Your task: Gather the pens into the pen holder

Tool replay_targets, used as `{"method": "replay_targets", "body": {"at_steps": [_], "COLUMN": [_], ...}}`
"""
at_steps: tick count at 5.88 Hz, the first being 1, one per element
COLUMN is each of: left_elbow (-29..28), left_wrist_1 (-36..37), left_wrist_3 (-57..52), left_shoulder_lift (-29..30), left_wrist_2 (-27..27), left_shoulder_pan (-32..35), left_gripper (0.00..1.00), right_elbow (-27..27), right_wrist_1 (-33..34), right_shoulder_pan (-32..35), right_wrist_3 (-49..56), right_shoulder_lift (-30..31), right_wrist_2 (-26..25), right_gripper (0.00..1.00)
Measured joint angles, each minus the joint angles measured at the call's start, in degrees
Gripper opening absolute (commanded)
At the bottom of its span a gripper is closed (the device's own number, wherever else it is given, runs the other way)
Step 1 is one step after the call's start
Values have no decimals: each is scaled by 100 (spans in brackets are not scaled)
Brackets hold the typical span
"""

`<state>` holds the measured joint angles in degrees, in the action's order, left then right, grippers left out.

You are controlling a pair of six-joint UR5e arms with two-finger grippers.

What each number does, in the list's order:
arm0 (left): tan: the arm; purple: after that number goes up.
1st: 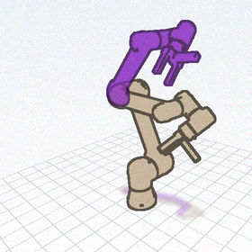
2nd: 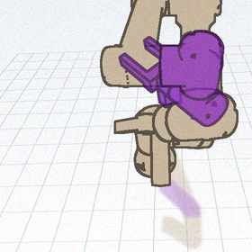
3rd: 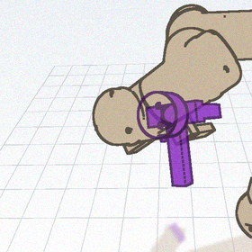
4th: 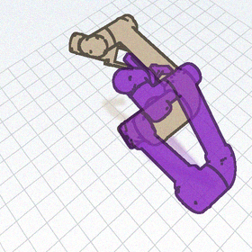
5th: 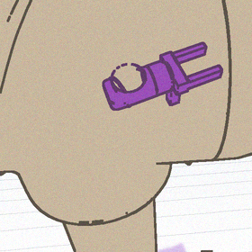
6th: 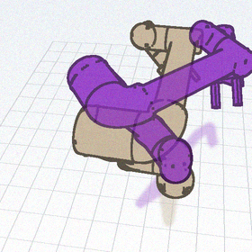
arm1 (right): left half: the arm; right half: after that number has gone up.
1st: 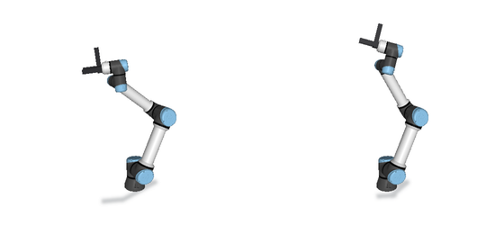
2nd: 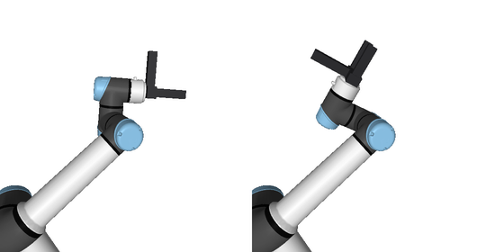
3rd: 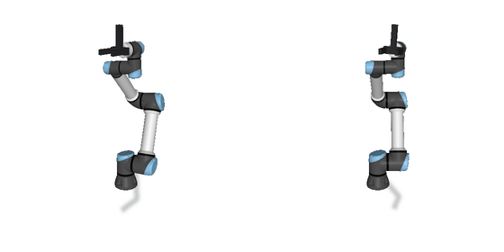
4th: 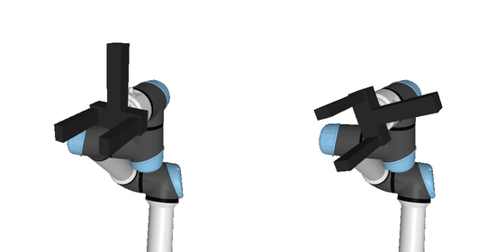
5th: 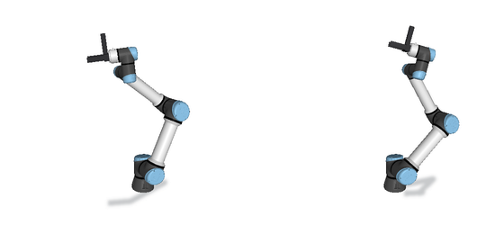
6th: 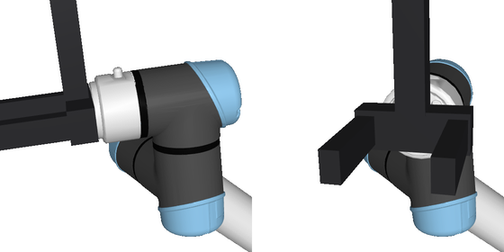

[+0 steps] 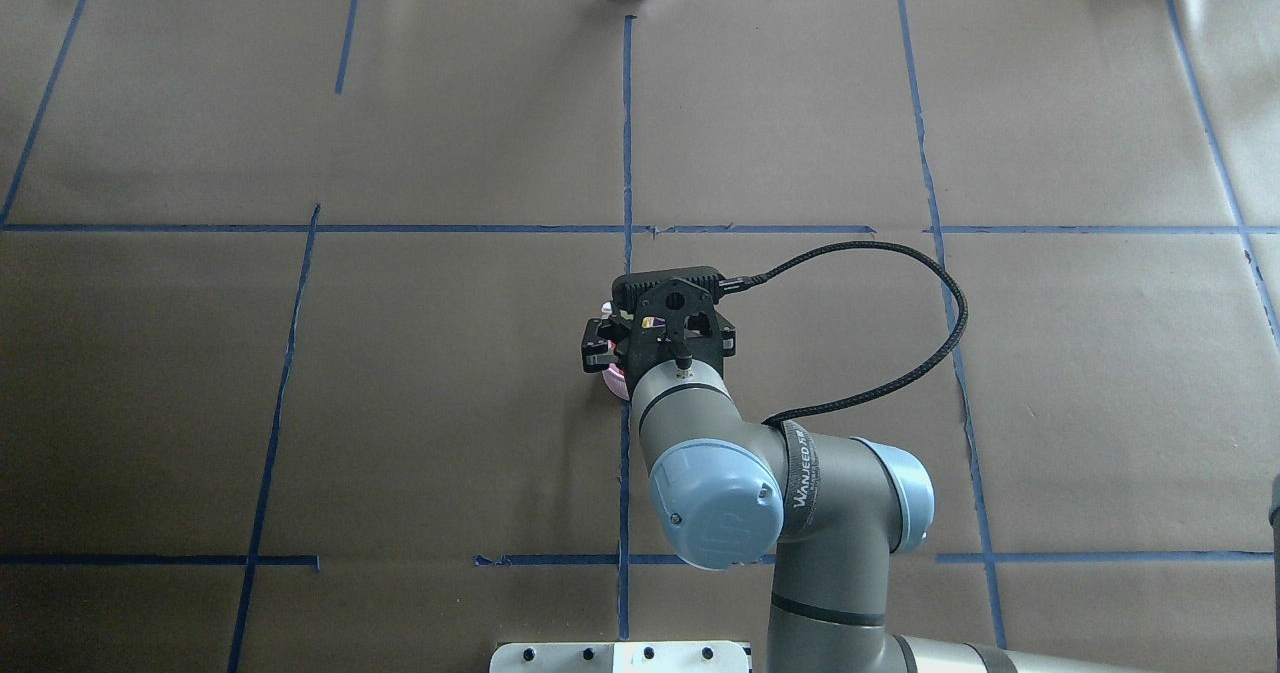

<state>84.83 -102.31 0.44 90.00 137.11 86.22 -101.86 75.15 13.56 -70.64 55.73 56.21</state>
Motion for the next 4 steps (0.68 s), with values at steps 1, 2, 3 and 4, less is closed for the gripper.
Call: {"method": "replay_targets", "body": {"at_steps": [1, 2, 3, 4], "left_elbow": [4, 9, 20, 25], "left_wrist_1": [0, 0, 0, 0], "left_wrist_3": [0, 0, 0, 0], "left_shoulder_lift": [0, -2, -7, -8], "left_wrist_2": [0, 0, 0, 0], "left_shoulder_pan": [0, 0, 0, 0], "left_gripper": [100, 100, 100, 100], "right_elbow": [-119, -233, -304, -355], "right_wrist_1": [37, 151, 464, 853], "right_shoulder_pan": [193, 642, 1321, 2056], "right_wrist_3": [51, 181, 397, 670], "right_shoulder_lift": [-76, -120, -112, -33], "right_wrist_2": [211, 854, 1962, 3224], "right_gripper": [100, 100, 100, 100]}}
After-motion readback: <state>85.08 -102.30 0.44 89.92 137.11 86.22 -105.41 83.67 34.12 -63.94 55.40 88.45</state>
